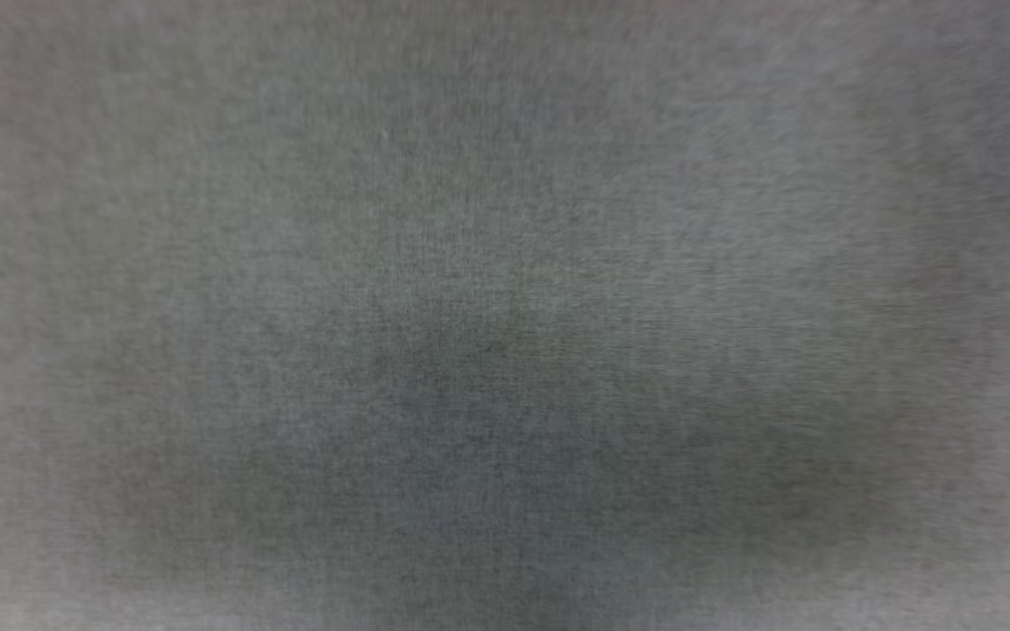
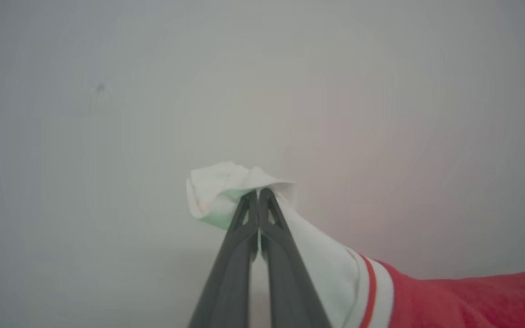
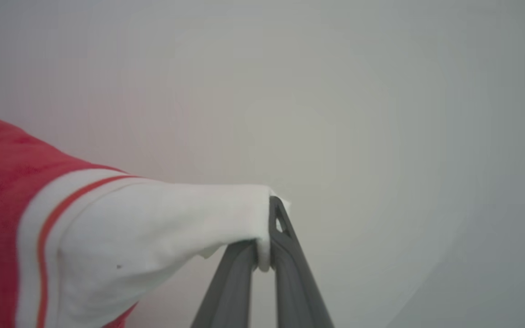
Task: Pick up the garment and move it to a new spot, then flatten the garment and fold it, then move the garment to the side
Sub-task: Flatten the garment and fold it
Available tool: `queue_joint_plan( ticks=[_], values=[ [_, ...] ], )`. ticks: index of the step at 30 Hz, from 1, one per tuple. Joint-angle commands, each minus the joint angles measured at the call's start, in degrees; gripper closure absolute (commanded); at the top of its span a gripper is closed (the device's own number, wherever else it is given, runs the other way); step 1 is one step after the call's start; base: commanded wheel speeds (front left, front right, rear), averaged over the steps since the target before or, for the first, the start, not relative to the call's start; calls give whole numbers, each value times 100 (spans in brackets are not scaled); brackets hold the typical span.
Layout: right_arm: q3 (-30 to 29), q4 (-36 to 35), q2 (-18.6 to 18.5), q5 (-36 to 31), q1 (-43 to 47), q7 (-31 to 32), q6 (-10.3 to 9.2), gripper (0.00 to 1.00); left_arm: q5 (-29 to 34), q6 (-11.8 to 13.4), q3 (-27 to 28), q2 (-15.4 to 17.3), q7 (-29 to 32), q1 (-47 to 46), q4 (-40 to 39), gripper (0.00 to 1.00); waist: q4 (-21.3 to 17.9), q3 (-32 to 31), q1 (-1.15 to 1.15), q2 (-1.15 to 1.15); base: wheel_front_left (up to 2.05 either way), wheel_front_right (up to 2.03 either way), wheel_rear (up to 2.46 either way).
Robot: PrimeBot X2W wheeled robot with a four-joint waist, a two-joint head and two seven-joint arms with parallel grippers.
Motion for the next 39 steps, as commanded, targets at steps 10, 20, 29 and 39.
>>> queue_joint_plan(
  ticks=[10, 20, 29, 39],
  values=[
    [-536, 125, 359, -528, 559, -3, -7, 100, -154, -263, 4, -318, -152, 636, 291, 100, 524, 694, 0, 0, 0, 0, 0],
    [-246, 1284, 319, 342, 1368, -4, -7, 100, -325, -394, -185, -464, 950, 1854, 436, 100, 555, -669, 0, 0, 0, 0, 0],
    [740, 2986, 175, 1515, 2273, 139, -7, 100, -338, -450, -460, -382, 1586, 3392, 462, 100, 504, -2100, 0, 0, 0, 0, 0],
    [2300, 3045, 160, 3215, 3950, 525, -7, 100, -492, -503, -646, -272, 1471, 5208, 156, 100, 484, -3395, 0, 0, 0, 0, 0]
  ],
)
